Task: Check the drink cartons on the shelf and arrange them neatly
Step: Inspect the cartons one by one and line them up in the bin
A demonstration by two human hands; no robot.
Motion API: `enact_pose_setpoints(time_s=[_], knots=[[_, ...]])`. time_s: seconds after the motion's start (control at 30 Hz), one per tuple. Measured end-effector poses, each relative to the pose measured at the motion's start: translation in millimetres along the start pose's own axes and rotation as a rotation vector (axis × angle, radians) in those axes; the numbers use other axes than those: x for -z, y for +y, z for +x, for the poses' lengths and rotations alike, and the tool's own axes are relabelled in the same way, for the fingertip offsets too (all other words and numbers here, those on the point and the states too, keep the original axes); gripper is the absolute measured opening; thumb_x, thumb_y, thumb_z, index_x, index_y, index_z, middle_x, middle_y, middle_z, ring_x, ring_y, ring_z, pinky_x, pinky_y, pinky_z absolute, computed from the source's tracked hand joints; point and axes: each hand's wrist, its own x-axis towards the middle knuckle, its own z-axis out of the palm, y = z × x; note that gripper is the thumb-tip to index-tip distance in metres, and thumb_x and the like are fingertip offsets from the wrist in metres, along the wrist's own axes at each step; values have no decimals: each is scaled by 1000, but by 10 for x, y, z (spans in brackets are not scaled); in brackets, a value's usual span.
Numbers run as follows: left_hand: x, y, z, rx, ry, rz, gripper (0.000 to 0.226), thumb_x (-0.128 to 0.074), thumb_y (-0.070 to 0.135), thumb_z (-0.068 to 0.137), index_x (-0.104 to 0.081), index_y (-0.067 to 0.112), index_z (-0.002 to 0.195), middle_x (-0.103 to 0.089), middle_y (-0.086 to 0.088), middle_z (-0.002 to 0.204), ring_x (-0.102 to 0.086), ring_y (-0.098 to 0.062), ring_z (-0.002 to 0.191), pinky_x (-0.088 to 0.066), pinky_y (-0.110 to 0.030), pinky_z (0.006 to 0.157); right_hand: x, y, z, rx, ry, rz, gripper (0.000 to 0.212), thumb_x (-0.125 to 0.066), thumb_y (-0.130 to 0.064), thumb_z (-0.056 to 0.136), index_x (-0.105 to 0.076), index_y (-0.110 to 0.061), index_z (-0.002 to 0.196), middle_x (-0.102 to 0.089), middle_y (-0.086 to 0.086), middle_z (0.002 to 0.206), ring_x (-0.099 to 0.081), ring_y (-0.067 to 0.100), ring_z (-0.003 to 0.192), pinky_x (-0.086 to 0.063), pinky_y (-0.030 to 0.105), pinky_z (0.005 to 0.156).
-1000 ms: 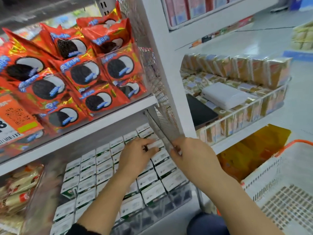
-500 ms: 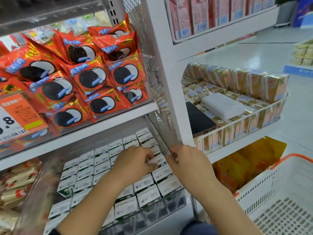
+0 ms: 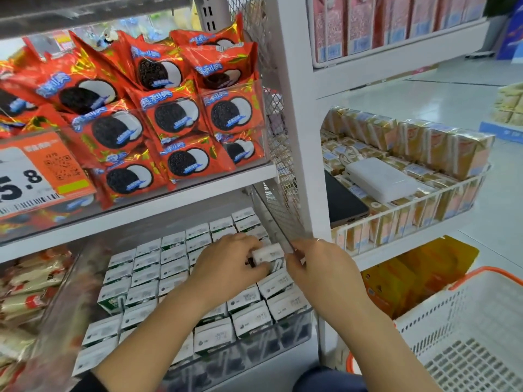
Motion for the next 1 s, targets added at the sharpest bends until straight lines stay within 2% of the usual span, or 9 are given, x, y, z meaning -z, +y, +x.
enact_pose_setpoints(time_s=[0.1, 0.17, 0.27, 0.4, 0.47, 0.53, 0.67, 0.83, 1.0], knots=[[92, -10, -62, 29, 174, -200, 24, -61, 51, 80, -59, 40, 101, -54, 25, 95, -53, 5, 87, -44, -17, 69, 25, -19, -17, -19, 37, -35, 21, -46, -34, 95, -64, -24, 92, -63, -3, 85, -60, 17, 75, -49, 29, 61], [177, -11, -148, 86, 287, -412, 16, -63, 45, 80, -58, 40, 95, -59, 23, 96, -56, 8, 88, -44, -12, 67, 69, -73, -46, 5, 189, -17, 22, -48, -39, 94, -66, -29, 101, -64, -8, 91, -61, 13, 75, -50, 28, 60], [256, -5, -339, 232, 426, -806, 10, -66, 35, 84, -64, 36, 94, -69, 13, 89, -65, -3, 77, -48, -15, 55, 133, -196, -117, 101, 405, 199, 22, -51, -40, 90, -69, -28, 96, -64, -14, 83, -60, 5, 68, -50, 23, 55], [292, -17, -590, 425, 470, -1255, 11, -63, 23, 88, -71, 16, 87, -75, 1, 85, -71, -14, 78, -57, -21, 64, 69, -326, -178, 115, 209, 385, 26, -54, -46, 84, -64, -33, 104, -58, -20, 95, -58, 0, 84, -51, 21, 70], [285, -34, -706, 489, 450, -1409, 15, -64, 22, 86, -75, 18, 77, -75, -5, 84, -72, -16, 76, -57, -22, 63, 17, -368, -201, 129, 74, 312, 39, -55, -53, 82, -57, -37, 117, -51, -21, 106, -55, 1, 93, -50, 24, 76], [265, -59, -798, 538, 434, -1522, 12, -67, 28, 77, -77, 22, 74, -75, -8, 86, -72, -18, 77, -57, -24, 64, -36, -425, -234, 181, -13, 285, 48, -54, -65, 76, -47, -47, 120, -45, -29, 110, -47, -7, 99, -45, 14, 77], [232, -103, -905, 550, 419, -1626, 17, -68, 35, 68, -78, 24, 75, -75, -4, 81, -71, -14, 73, -58, -27, 66, -156, -561, -282, 263, -90, 296, 54, -64, -72, 66, -35, -62, 110, -41, -38, 115, -43, -15, 101, -39, 3, 77], [242, -134, -963, 511, 433, -1664, 29, -71, 35, 66, -73, 13, 84, -75, -8, 87, -72, -16, 80, -58, -26, 70, -287, -625, -267, 343, 24, 148, 65, -81, -40, 68, -42, -43, 120, -45, -24, 101, -56, 11, 92, -39, 11, 65], [254, -132, -1029, 438, 440, -1577, 34, -80, 31, 72, -68, 10, 97, -73, -6, 96, -71, -17, 89, -58, -27, 78, -357, -661, -285, 308, 57, 156, 62, -80, -34, 67, -39, -45, 112, -52, -13, 98, -53, 12, 84, -48, 26, 61]])
